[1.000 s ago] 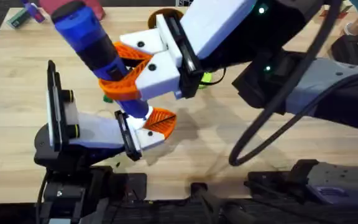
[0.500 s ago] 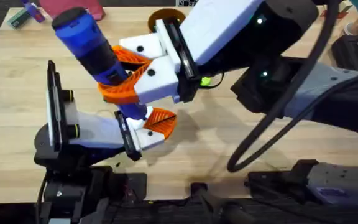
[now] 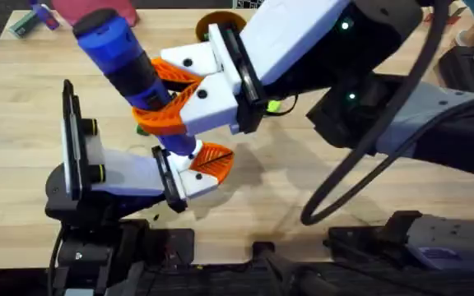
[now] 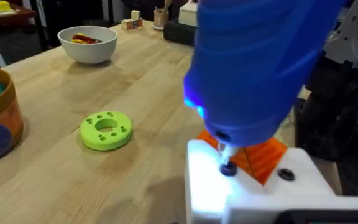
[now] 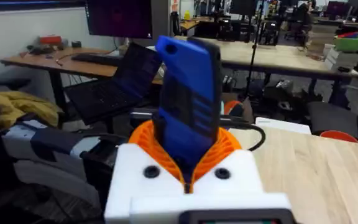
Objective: Pick up the gripper from the table and insert it into the empty holder that is missing its gripper. Then pick up a screw, insert it into the mounting hole, and use the screwdriver to tighten it. Finally, clean up the table by picking up the vegetable and placing it into the bucket.
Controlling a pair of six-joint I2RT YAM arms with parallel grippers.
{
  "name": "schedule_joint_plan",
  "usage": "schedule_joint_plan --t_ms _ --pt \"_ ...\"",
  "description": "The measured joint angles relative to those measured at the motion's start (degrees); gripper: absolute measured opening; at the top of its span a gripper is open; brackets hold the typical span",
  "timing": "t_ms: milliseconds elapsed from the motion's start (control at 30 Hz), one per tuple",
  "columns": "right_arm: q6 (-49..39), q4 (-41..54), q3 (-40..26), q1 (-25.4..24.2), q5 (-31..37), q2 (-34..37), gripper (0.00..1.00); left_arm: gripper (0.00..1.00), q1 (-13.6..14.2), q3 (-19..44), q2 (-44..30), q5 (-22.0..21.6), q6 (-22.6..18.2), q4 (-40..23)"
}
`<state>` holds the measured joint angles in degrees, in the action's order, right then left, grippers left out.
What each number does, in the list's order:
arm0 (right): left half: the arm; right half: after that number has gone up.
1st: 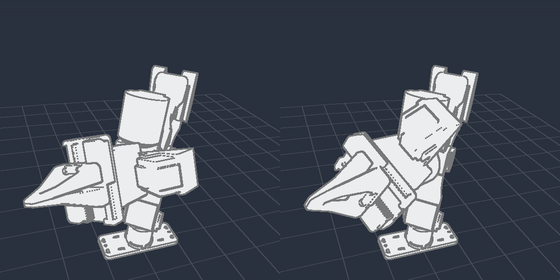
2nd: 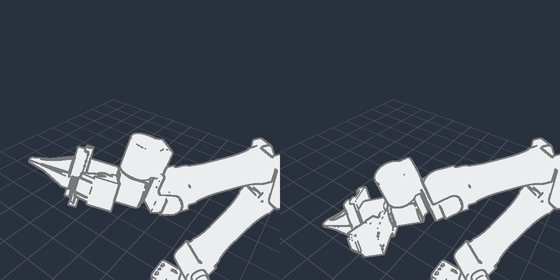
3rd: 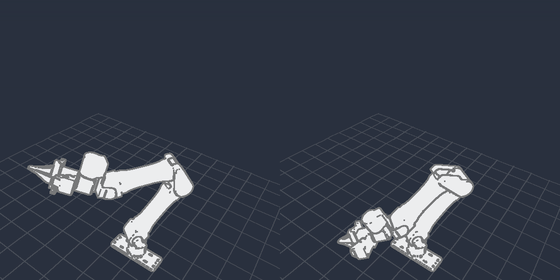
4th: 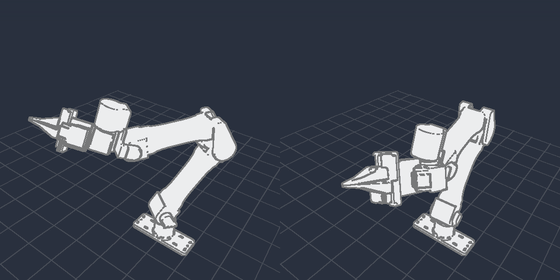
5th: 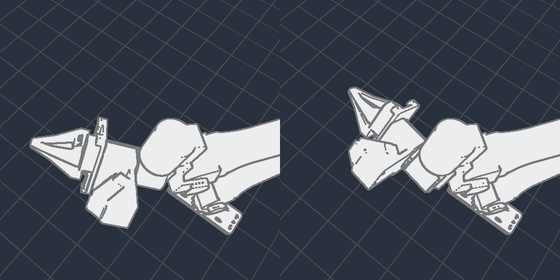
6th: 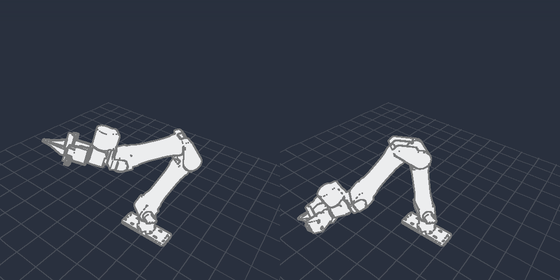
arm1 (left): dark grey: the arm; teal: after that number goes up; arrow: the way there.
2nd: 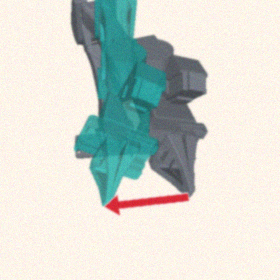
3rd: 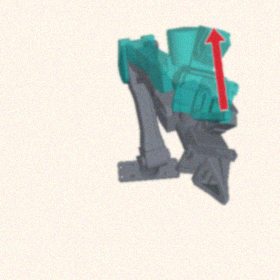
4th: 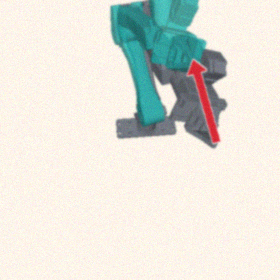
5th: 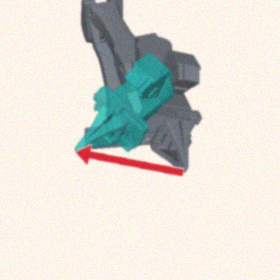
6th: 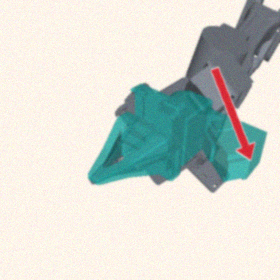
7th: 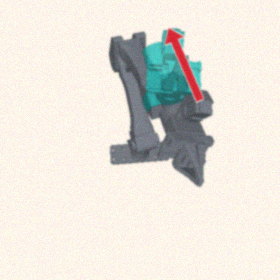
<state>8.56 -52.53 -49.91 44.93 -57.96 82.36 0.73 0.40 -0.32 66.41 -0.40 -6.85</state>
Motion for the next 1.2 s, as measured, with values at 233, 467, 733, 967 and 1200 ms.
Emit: schedule_joint_plan --t_ms 233,467,733,967,1200 --pt "0.2 0.3 0.0 0.0 0.0 0.0 0.025 0.006 0.0 0.0 0.0 0.0 0.0 0.0" --pt "0.2 0.3 0.0 0.0 0.0 0.0 0.025 0.006 0.0 0.0 0.0 0.0 0.0 0.0" --pt "0.4 2.0 0.0 0.0 0.0 0.0 0.025 0.006 0.0 0.0 0.0 0.0 0.0 0.0" --pt "0.4 2.1 0.0 0.0 0.0 0.0 0.025 0.006 0.0 0.0 0.0 0.0 0.0 0.0" --pt "0.4 2.2 0.0 0.0 0.0 0.0 0.025 0.006 0.0 0.0 0.0 0.0 0.0 0.0"
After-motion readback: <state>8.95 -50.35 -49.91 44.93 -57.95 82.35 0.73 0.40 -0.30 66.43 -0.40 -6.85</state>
